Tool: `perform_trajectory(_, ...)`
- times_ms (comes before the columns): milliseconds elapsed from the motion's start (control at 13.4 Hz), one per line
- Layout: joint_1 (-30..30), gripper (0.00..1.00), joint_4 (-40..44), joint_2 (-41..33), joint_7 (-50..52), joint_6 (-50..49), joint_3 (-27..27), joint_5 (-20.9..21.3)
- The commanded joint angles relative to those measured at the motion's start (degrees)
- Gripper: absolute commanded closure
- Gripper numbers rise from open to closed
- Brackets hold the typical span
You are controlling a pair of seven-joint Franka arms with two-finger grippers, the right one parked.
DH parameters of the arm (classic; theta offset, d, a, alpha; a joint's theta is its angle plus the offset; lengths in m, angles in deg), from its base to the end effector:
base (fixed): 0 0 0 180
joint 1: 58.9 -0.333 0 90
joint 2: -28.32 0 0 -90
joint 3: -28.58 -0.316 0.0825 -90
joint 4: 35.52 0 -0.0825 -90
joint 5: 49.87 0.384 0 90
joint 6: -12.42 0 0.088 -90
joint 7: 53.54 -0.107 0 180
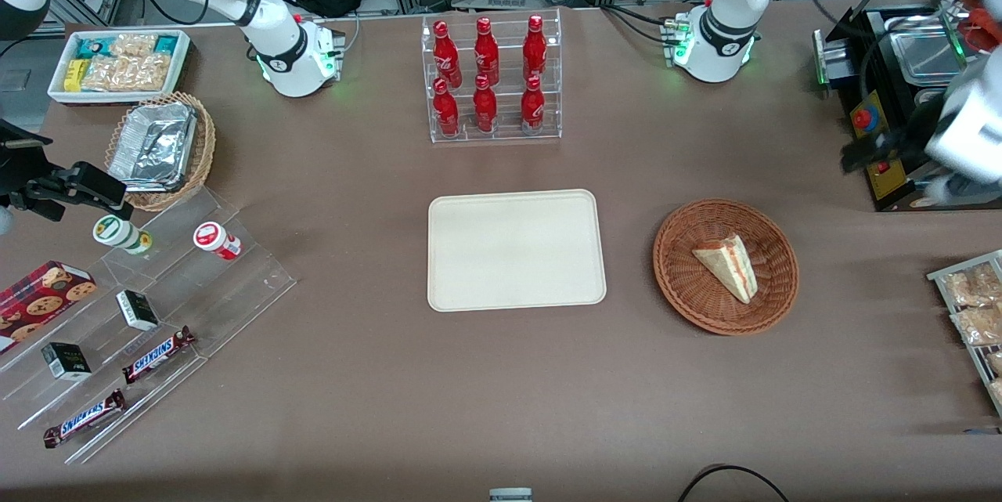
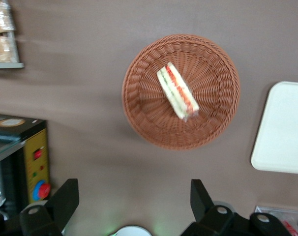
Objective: Place sandwich from basket to tray
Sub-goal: 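Move the left gripper down over the wrapped sandwich in the wicker basket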
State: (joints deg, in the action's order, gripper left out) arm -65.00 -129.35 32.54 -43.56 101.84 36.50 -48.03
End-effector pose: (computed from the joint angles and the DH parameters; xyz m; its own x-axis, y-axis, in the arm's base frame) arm 0.5680 -0.0122 0.5514 0.9795 0.1414 -0.1433 0.1360 -0.9896 -0.0472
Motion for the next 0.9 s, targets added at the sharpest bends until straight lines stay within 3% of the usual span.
perform_trajectory(0, -0.49, 0.0, -7.21, 1.23, 6.86, 9.94, 2.44, 0.01)
perform_trajectory(224, -0.41, 0.0, -18.56, 0.88, 18.8, 25.59, 4.28, 0.01)
perform_trajectory(523, -0.41, 0.0, -28.5, 1.84, 28.49, 39.22, 5.7, -0.6)
perform_trajectory(822, -0.23, 0.0, -30.72, 5.53, 32.47, 43.12, 5.96, -0.61)
